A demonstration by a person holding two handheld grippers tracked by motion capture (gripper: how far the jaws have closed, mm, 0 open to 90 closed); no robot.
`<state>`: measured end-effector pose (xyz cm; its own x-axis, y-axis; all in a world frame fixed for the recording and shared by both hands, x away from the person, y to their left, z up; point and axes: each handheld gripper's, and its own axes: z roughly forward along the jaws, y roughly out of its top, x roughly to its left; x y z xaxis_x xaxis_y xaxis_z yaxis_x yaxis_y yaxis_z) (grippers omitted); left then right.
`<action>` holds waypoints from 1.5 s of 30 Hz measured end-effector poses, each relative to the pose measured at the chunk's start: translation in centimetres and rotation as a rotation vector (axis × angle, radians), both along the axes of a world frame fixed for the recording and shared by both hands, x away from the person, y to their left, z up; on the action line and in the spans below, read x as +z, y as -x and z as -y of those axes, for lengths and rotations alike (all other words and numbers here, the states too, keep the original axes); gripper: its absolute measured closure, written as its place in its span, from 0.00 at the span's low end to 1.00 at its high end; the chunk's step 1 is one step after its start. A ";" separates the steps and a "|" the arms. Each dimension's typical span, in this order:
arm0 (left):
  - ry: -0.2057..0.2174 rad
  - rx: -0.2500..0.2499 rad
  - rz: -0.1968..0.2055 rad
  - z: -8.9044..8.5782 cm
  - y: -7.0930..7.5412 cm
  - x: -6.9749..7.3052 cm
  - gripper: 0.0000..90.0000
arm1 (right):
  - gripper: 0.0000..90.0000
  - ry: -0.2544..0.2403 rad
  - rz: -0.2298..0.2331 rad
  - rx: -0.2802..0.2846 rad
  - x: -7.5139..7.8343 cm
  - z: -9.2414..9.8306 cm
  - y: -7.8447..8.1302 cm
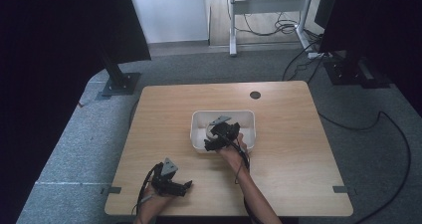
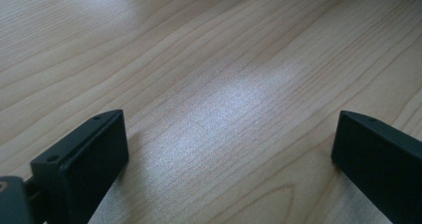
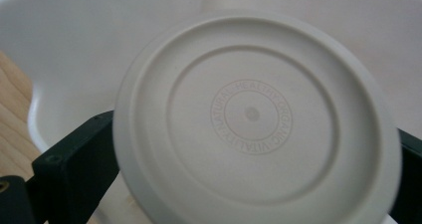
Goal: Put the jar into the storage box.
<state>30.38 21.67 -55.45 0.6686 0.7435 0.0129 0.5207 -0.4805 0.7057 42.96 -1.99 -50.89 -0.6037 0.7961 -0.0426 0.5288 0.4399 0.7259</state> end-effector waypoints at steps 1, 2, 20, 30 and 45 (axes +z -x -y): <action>0.001 0.000 0.000 0.0 0.0 0.0 0.01 | 0.01 -0.001 0.000 -0.001 0.1 0.1 0.1; 0.000 0.000 0.000 0.0 0.0 0.0 0.01 | 0.01 -0.001 0.003 -0.002 0.2 0.2 0.1; -0.003 -0.001 0.000 0.0 0.0 0.0 0.01 | 0.02 -0.019 0.031 0.057 1.7 1.5 1.6; -0.002 -0.001 0.002 0.0 0.0 0.0 0.01 | 0.02 -0.023 0.034 0.080 2.2 2.1 2.5; -0.003 -0.002 0.001 0.0 0.0 0.0 0.01 | 0.02 -0.018 0.050 0.090 2.2 3.6 4.0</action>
